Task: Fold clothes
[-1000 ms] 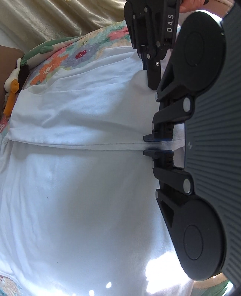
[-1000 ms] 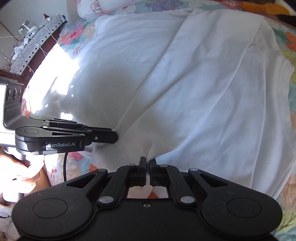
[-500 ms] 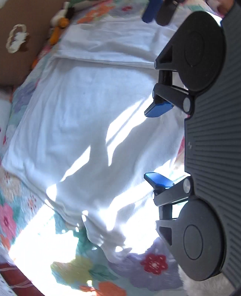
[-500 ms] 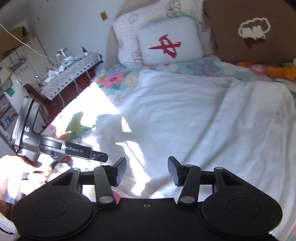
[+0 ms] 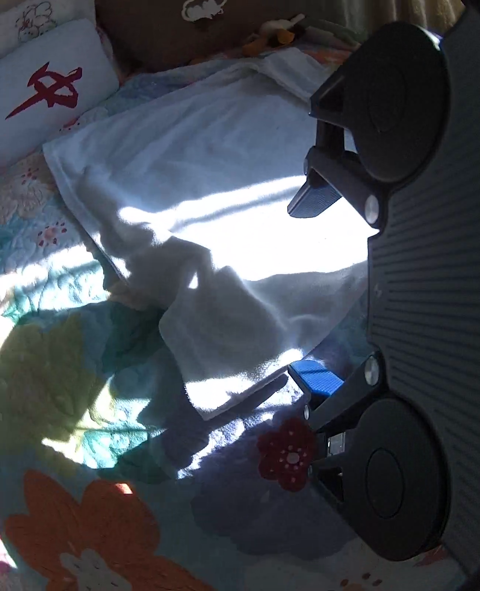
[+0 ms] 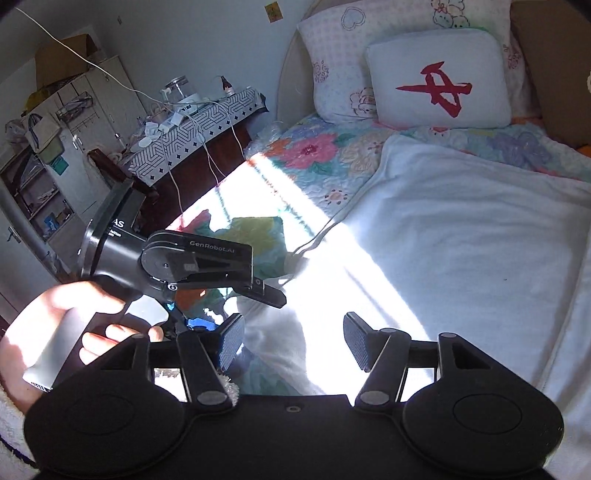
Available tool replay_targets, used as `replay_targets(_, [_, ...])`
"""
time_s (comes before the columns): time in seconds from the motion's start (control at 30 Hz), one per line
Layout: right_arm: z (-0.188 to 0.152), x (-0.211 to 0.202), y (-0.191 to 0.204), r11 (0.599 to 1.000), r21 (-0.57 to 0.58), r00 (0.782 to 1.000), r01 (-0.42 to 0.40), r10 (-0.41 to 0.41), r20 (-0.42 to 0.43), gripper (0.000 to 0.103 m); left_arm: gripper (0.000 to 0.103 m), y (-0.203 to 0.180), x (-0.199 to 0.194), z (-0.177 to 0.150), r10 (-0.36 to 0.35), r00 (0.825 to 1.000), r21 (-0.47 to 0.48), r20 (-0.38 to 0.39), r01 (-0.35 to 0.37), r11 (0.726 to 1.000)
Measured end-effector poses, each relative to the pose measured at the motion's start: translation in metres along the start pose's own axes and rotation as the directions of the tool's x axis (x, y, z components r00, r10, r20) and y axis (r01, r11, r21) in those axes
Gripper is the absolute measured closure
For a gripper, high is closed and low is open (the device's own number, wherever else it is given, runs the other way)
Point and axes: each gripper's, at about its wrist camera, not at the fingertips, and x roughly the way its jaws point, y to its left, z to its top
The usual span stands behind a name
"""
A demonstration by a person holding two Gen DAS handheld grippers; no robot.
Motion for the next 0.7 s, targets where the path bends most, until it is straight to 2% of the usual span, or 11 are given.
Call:
replay_targets(0.07, [-0.004,0.02,-0.003,1.0,0.003,0.999,0.022,-0.022,-0.031,0.038,0.016,0.016,0.012,0.008,-0.022,1.0,-0.124,-0.017,0.02,0.992])
replay_targets(0.13, [-0.008,0.036,-0.005,0.998,0.003,0.996,0.058,-0.057,-0.071,0.038,0.016,0.033,0.023,0.012,-0.054,0.998,-0.243,-0.026,0.046,0.969])
replay_targets(0.23, [-0.016,0.047,-0.005,0.997,-0.006,0.992,0.078,-0.079,-0.102,0.038,0.016,0.041,0.029,0.017,-0.089,0.996,-0.298,0.002,0.085,0.951])
replay_targets(0.27, [-0.019,0.049,-0.005,0.997,0.0,0.991,0.076,-0.076,-0.111,0.038,0.024,0.04,0.028,0.017,-0.101,0.995,-0.291,0.026,0.104,0.951])
replay_targets(0.33, [-0.023,0.051,-0.006,0.997,0.007,0.99,0.076,-0.074,-0.119,0.039,0.051,0.033,0.021,0.015,-0.127,0.986,-0.225,0.112,0.149,0.963])
replay_targets(0.37, [-0.024,0.052,-0.007,0.997,0.008,0.989,0.082,-0.08,-0.121,0.038,0.075,0.027,0.017,0.014,-0.138,0.979,-0.184,0.15,0.164,0.969])
replay_targets(0.4, [-0.025,0.053,-0.008,0.996,0.006,0.989,0.089,-0.087,-0.122,0.039,0.095,0.022,0.015,0.013,-0.145,0.975,-0.152,0.171,0.172,0.973])
replay_targets(0.5, [-0.028,0.052,-0.011,0.994,-0.009,0.987,0.108,-0.108,-0.116,0.039,0.096,0.005,0.012,0.011,-0.166,0.96,-0.045,0.227,0.181,0.982])
replay_targets(0.6, [-0.028,0.051,-0.016,0.994,-0.002,0.988,0.105,-0.105,-0.112,0.039,0.096,-0.016,0.007,0.004,-0.134,0.95,0.079,0.283,0.117,0.99])
replay_targets(0.7, [-0.03,0.048,-0.022,0.994,0.012,0.987,0.11,-0.108,-0.115,0.039,0.097,-0.036,0.0,-0.006,-0.117,0.932,0.201,0.342,0.049,0.978])
